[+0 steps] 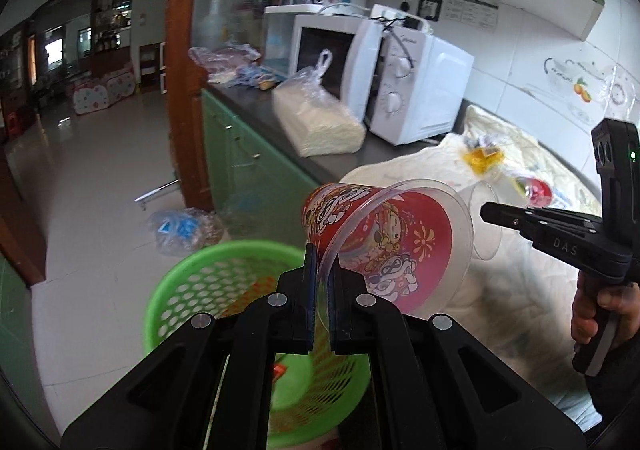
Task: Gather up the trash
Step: 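Carry the red cup to the green basket and open the left tool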
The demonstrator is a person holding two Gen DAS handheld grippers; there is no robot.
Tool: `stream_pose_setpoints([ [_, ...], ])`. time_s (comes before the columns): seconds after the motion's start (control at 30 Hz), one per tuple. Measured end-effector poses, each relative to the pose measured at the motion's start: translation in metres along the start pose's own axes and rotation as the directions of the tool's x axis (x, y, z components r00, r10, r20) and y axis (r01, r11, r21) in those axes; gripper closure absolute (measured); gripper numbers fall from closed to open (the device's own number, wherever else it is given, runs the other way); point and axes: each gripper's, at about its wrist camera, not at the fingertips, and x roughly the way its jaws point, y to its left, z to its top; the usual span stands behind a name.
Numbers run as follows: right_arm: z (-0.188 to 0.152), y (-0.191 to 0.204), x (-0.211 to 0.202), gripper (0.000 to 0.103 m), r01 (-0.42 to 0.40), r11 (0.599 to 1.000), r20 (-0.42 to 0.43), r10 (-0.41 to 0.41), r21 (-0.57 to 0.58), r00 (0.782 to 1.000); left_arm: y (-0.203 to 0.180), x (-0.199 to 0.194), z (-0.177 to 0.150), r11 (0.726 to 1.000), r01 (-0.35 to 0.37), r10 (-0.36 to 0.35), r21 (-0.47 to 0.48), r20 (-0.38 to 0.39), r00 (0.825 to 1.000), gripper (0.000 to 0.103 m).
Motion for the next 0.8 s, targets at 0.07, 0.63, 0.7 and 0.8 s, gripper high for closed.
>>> stream_pose_setpoints([
  [0.07,-0.003,0.018,0.012,0.101,-0.034,0.999,-0.021,0.033,-0.019,0.999,0.011,0.0,-0.008,1.0,-0.024,0.024,-0.008,-0.024,0.999,0.1],
  [0.63,-0.025,0.072,0.084,0.089,-0.138,0.99,-0.186,0.13,-0.032,0.974,0.081,0.026,-0.055,0.977,-0.173,0.144,-0.126,-0.215,0.966,0.089],
  [0.7,-0.025,0.074,0.086,0.089,-0.145,0.989,-0.19,0.136,-0.034,0.972,0.082,0.025,-0.056,0.977,-0.172,0.142,-0.128,-0.212,0.967,0.084],
  [0.8,-0.027,0.077,0.083,0.085,-0.146,0.989,-0.186,0.137,-0.037,0.973,0.083,0.025,-0.054,0.974,-0.185,0.155,-0.13,-0.21,0.965,0.07],
])
